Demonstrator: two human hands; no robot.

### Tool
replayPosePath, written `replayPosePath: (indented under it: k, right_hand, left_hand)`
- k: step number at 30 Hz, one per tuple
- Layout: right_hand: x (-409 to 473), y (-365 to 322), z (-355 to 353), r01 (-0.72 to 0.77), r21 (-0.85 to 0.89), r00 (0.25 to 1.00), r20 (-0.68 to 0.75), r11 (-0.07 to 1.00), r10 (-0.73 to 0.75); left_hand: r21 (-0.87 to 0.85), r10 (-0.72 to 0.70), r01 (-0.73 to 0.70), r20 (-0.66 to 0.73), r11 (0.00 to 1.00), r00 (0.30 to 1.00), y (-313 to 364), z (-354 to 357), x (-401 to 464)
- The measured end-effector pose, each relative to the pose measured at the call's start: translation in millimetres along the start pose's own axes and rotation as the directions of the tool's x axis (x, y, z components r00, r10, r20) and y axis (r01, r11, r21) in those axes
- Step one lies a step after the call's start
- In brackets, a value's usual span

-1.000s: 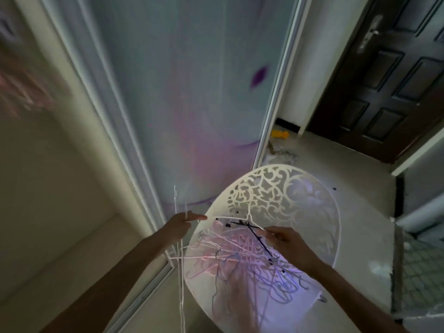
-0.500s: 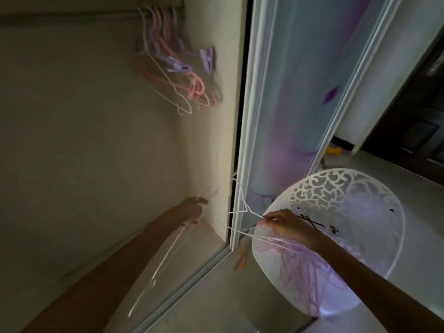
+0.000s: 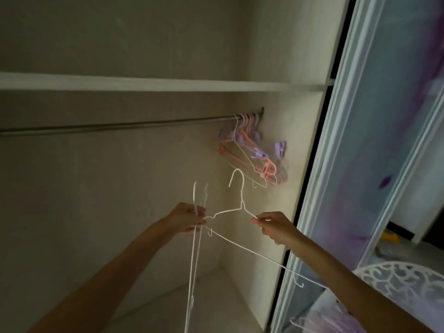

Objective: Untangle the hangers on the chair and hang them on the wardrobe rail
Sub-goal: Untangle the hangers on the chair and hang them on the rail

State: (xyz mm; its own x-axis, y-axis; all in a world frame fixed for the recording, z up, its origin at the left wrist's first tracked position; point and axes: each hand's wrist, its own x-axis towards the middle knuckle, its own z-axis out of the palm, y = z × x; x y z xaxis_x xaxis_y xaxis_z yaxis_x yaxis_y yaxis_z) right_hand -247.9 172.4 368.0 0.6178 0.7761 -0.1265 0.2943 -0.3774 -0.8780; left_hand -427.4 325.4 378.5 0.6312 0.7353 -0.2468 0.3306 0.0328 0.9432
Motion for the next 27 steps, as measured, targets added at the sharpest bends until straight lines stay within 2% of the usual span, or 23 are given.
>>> replayPosePath:
  k: [5, 8, 12, 15, 20, 27]
  right_hand:
    - [54.9, -49.6, -6.1, 0.112, -0.045, 0.993, -0.024, 0.993, -0.113]
    - [90.1, -77.7, -8.0, 0.204, -0.072, 0.976, -0.068, 0.976, -0.209]
    - [138.3, -114.3, -7.2, 0.279, -0.205, 0.945, -0.117, 0.938, -0.307]
    - [179.5, -134.7, 6.2, 0.282, -0.183, 0.939, -0.149, 0.942, -0.310]
    - [237.1, -146.8, 30.0, 0.285, -0.363, 0.922, -0.151, 0.887, -0.357]
    - [269.3, -129.9, 48.8, 0.209, -0.365, 0.966, -0.068, 0.907, -0.250]
  left_hand:
    - [-0.062, 0.101, -0.110, -0.127, 0.992, 0.987, 42.0, -24.1, 24.1]
    - [-0.142, 0.081, -0.106, -0.175, 0.984, 0.981, 55.6, -29.2, 46.1]
    - [-0.205, 0.067, -0.113, -0.216, 0.972, 0.974, 67.6, -33.0, 68.7]
    - [-0.235, 0.056, -0.111, -0.231, 0.966, 0.971, 78.4, -36.8, 86.4]
    - [-0.200, 0.058, -0.104, -0.224, 0.974, 0.973, 90.2, -45.7, 113.1]
    - [-0.113, 0.072, -0.091, -0.164, 0.989, 0.984, 99.2, -59.2, 132.6]
